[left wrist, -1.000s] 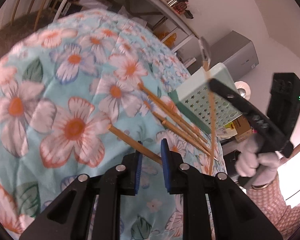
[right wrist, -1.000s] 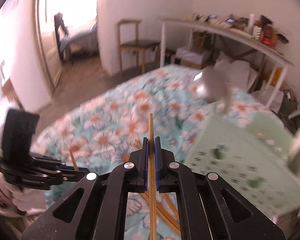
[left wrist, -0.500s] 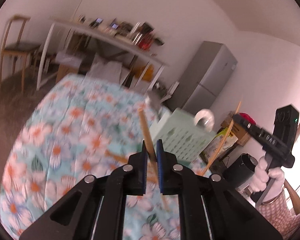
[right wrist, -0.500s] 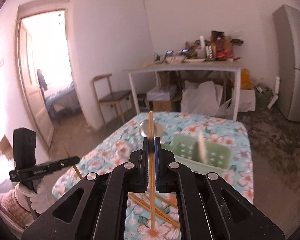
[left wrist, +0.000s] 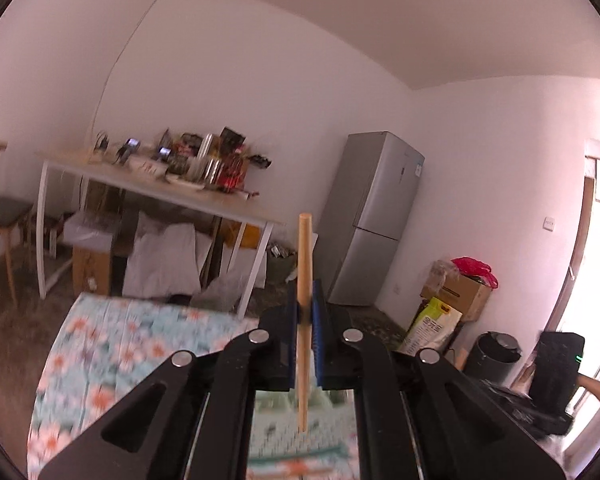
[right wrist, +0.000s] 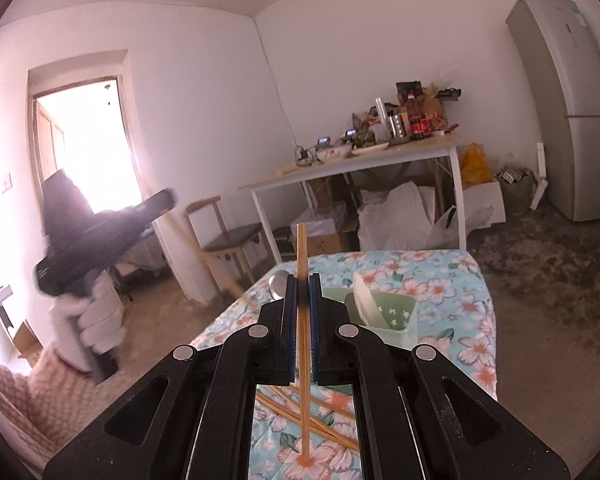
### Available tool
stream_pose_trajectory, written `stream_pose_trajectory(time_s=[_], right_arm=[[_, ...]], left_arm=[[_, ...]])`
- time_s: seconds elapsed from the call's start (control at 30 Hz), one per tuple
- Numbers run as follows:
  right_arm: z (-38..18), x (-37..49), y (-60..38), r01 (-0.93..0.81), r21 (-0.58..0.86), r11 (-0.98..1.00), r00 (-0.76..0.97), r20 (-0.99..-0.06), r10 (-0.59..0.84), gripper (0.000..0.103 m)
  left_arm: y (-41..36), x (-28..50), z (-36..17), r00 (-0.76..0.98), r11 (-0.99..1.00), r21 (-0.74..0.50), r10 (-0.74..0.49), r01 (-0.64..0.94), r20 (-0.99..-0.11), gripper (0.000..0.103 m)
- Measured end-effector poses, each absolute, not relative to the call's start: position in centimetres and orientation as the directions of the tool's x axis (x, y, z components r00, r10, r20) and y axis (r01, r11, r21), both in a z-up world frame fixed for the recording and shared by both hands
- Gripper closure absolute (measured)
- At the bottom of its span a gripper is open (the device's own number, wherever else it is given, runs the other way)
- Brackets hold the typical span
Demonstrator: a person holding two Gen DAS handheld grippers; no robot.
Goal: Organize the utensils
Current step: 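Lift the chopsticks upright with both tools above the green holder, then lower the chopsticks into the green holder and open both tools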
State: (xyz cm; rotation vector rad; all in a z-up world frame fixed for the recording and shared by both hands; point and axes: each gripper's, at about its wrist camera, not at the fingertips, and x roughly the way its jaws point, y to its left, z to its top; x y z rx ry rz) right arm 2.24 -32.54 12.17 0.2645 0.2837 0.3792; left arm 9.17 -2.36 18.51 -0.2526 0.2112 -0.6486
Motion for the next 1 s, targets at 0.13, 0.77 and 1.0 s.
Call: stream_pose_trajectory(time_s=[0.13, 0.77, 1.0], right_arm=[[12.4, 1.9, -33.5, -0.327, 0.312, 0.892, 0.894, -0.204, 0.399, 0.099], [10.9, 3.3, -34.4, -0.319, 0.34, 0.885, 0.879, -0.244, 0.411, 0.099], [11.8, 2.9, -34.2, -0.31, 0.334, 0.89, 0.885, -0.239, 0.398, 0.099]], left_arm=[[-5.9, 12.1, 18.3, 0.781, 0.784, -0.25, -0.609, 0.568, -0.137, 0.097], [-8.3, 16.7, 17.2, 0.766, 0.763, -0.301, -0.628, 0.571, -0.138, 0.097], [-9.1, 17.1, 13.9, 0.734, 0.766, -0.33, -0.634, 0.552, -0.245, 0.089]])
